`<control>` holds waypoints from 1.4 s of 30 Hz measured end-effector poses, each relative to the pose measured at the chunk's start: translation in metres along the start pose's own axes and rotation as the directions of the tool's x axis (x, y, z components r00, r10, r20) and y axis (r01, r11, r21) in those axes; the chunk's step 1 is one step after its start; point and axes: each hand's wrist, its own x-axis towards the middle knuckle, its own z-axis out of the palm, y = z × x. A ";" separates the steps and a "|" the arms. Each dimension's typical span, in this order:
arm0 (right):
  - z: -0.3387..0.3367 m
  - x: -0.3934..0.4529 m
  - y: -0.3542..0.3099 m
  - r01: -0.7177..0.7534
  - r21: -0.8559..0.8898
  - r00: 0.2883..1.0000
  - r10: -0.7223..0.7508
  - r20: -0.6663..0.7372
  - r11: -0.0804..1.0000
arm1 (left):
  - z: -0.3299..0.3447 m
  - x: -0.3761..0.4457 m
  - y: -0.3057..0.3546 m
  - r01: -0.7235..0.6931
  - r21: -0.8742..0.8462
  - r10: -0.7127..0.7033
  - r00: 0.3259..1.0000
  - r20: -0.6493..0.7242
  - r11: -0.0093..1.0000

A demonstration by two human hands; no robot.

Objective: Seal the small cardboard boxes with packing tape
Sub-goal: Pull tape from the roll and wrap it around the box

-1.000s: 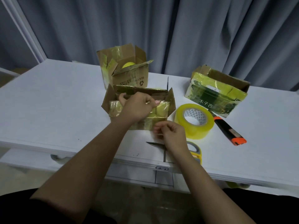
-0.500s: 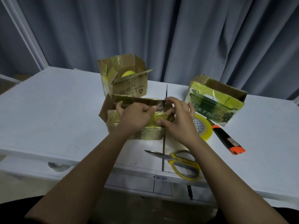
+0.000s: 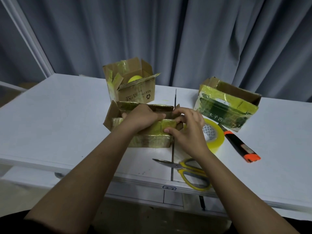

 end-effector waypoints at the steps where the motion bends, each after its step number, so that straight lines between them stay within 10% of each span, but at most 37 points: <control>1: 0.000 0.000 0.000 0.001 0.004 1.000 -0.001 0.001 1.000 | 0.000 0.000 0.000 0.000 0.018 0.000 1.000 0.009 1.000; 14: 0.000 -0.004 0.005 0.062 -0.014 0.997 -0.063 -0.045 0.998 | 0.002 -0.020 -0.001 -0.090 0.148 0.121 0.968 -0.220 0.985; 17: 0.001 -0.003 0.005 0.069 -0.026 0.996 -0.071 -0.056 0.997 | 0.001 -0.034 -0.009 -0.348 0.385 0.497 0.763 -0.414 0.855; 21: 0.002 -0.002 0.006 0.079 -0.051 0.995 -0.082 -0.059 0.996 | 0.016 -0.049 -0.019 -0.570 0.647 0.847 0.473 -0.244 0.505; 32: -0.004 -0.001 0.004 0.121 -0.129 0.993 -0.122 0.000 0.984 | 0.003 -0.031 0.003 -0.483 0.523 0.511 0.854 0.102 0.702; 42: -0.016 0.003 -0.003 0.119 -0.227 0.975 -0.071 0.209 0.967 | 0.001 -0.030 0.008 -0.497 0.584 0.475 0.855 0.206 0.642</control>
